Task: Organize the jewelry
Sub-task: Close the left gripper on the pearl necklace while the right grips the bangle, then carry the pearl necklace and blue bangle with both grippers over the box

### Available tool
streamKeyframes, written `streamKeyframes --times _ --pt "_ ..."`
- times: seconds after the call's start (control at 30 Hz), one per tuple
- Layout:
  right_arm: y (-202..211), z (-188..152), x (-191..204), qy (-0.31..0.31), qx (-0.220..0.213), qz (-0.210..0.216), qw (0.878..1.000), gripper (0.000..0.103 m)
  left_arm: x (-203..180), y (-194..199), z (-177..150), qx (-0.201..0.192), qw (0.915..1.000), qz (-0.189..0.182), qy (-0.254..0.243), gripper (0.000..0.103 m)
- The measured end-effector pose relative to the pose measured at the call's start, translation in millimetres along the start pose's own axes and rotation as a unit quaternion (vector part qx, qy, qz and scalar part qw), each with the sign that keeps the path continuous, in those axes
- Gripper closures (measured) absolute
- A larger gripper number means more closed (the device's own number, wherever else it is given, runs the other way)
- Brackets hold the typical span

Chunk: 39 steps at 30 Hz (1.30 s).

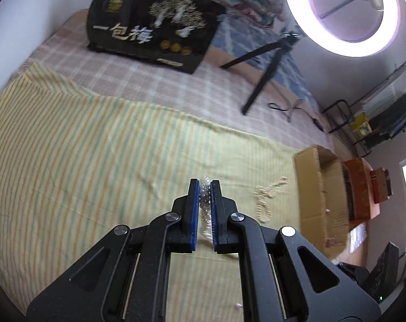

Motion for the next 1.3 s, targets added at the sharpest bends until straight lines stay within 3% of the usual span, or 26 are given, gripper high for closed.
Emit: streamKeyframes --times 0.27,0.67,1.0,1.3 --pt "23 16 -15 -0.017 -0.039 -0.007 0.999 0.101 -62 24 -2 -0.016 0.9972 -0.061 -0.040 0.097" --pt "60 31 -51 -0.062 -0.092 -0.022 0.994 0.101 -127 45 -12 -0.026 0.9892 -0.119 -0.081 0.097" --pt "87 27 -111 -0.122 -0.120 -0.050 0.984 0.101 -166 47 -14 -0.023 0.9837 -0.149 -0.099 0.097" --pt "92 7 -147 -0.153 -0.111 -0.069 0.979 0.101 -224 48 0 -0.030 0.9759 -0.166 -0.138 0.097"
Point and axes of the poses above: each gripper's, at about its wrist camera, not at the fingertips, and y roughly against the way its jaws point, x to its left, z to its top, the point moved 7 cm from there along -y, roughly the way its jaws point, and after that the axes turned 5 degrees about -z, right-handed, at the moved point
